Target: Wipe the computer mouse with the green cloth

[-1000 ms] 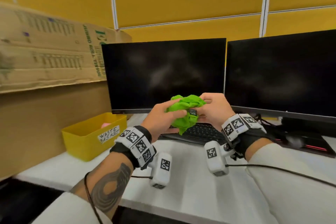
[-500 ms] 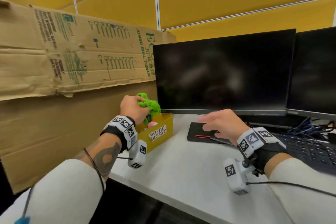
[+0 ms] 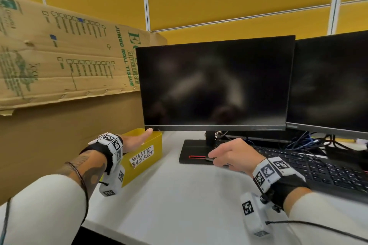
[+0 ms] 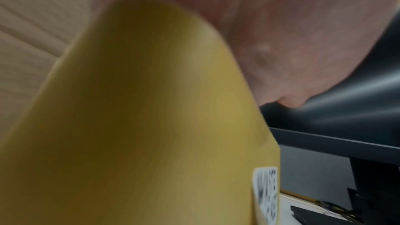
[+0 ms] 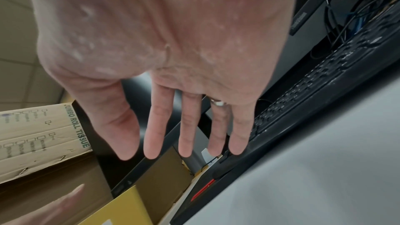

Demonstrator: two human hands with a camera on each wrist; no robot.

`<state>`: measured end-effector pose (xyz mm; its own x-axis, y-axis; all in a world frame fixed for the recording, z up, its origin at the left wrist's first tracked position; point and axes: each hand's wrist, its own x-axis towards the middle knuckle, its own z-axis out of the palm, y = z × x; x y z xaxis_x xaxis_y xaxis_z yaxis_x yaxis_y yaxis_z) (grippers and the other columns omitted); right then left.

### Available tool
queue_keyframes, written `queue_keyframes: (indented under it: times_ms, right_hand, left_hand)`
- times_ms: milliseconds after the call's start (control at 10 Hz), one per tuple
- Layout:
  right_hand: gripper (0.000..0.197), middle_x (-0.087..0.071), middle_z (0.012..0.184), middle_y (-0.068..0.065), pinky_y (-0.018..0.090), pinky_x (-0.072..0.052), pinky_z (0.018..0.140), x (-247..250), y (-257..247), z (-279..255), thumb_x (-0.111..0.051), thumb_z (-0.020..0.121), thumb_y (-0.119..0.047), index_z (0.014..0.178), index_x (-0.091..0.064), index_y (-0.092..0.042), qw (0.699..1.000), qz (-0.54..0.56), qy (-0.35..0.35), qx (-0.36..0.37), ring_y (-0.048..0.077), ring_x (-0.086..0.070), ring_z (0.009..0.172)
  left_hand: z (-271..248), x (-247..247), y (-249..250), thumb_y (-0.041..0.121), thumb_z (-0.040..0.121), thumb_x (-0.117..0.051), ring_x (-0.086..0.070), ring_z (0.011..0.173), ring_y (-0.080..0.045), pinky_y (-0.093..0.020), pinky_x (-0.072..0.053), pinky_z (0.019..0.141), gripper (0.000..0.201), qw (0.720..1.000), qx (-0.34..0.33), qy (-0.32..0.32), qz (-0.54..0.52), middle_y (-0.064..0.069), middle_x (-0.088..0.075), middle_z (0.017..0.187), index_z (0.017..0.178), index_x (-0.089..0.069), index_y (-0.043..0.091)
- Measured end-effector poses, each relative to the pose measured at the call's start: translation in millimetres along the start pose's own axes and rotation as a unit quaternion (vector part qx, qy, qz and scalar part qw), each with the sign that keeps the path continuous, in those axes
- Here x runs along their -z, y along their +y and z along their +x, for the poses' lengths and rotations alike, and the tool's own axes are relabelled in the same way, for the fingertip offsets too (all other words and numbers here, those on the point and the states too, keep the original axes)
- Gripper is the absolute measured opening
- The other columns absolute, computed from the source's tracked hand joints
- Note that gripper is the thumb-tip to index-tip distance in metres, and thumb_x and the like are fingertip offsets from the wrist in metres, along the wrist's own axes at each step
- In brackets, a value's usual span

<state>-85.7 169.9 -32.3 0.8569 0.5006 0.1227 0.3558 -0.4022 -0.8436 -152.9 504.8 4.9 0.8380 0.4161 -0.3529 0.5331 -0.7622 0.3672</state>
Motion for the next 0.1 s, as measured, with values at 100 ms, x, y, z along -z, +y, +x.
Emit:
queue_keyframes:
  times_ms: [100]
  right_hand:
    - [0.022,-0.079,0.090,-0.005,0.017,-0.055,0.074,13.1,4.1,-7.8,-0.079,0.081,-0.006,0.098,-0.085,-0.018,0.999,0.007,0.035,-0.005,0.007,-0.070,0.086]
  left_hand:
    - [-3.8,-1.6,10.9,0.098,0.075,0.000,-0.021,0.161,-0.034,-0.055,-0.016,0.130,0.123,0.997,0.022,0.062,0.042,-0.013,-0.021,0.175,0.166,-0.028,0.021]
